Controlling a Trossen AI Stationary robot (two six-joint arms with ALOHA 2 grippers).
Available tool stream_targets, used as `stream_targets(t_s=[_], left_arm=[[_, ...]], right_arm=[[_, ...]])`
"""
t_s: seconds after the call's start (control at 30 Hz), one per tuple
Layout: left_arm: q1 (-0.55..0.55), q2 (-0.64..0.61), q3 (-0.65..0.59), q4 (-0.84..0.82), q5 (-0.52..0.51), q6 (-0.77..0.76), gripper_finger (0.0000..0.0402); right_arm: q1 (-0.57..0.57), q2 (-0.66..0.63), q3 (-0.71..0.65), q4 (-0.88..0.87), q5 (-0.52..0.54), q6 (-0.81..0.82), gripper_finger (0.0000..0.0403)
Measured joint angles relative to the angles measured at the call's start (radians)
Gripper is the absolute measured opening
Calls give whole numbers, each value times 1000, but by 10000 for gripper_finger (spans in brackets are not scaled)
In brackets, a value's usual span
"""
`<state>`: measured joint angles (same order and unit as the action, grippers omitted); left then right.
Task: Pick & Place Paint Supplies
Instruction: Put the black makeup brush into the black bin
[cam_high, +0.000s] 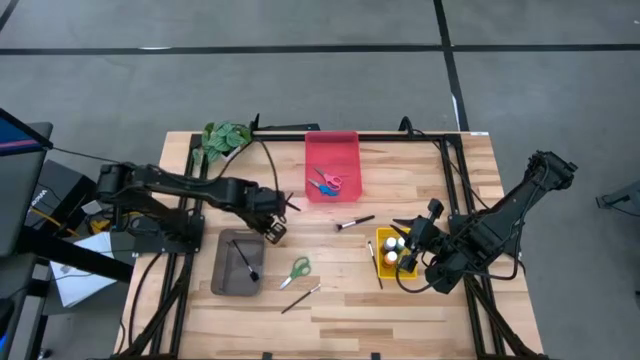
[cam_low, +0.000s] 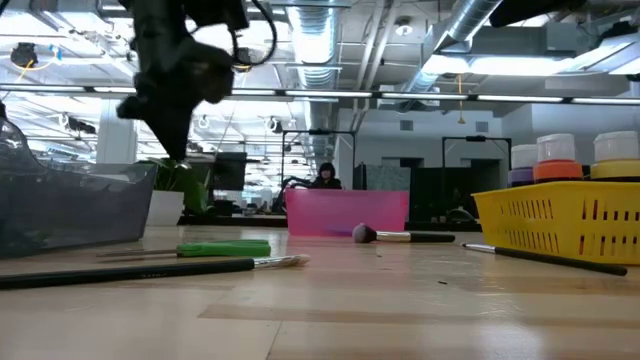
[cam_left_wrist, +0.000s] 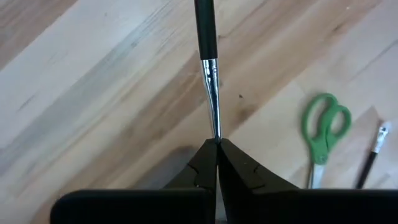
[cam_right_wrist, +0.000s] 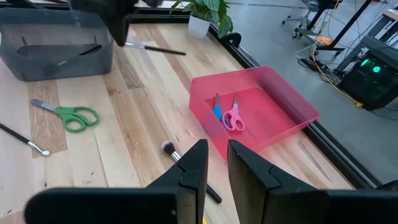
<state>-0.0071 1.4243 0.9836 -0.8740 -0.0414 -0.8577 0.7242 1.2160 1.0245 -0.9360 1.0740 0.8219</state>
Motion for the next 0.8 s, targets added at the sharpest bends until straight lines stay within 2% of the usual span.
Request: stream_targets(t_s=[0.3,0.6,0.8], left_arm=[[-123,-97,0,-85,-13,-179,0],[-330,-179,1,-165,-36,-463,0],[-475,-179,2,-182,-56,-630,0]], right_arm=[[0,0,0,-1,0,2,56],[0,0,0,-4,0,9,56],[0,0,0,-4,0,18,56]])
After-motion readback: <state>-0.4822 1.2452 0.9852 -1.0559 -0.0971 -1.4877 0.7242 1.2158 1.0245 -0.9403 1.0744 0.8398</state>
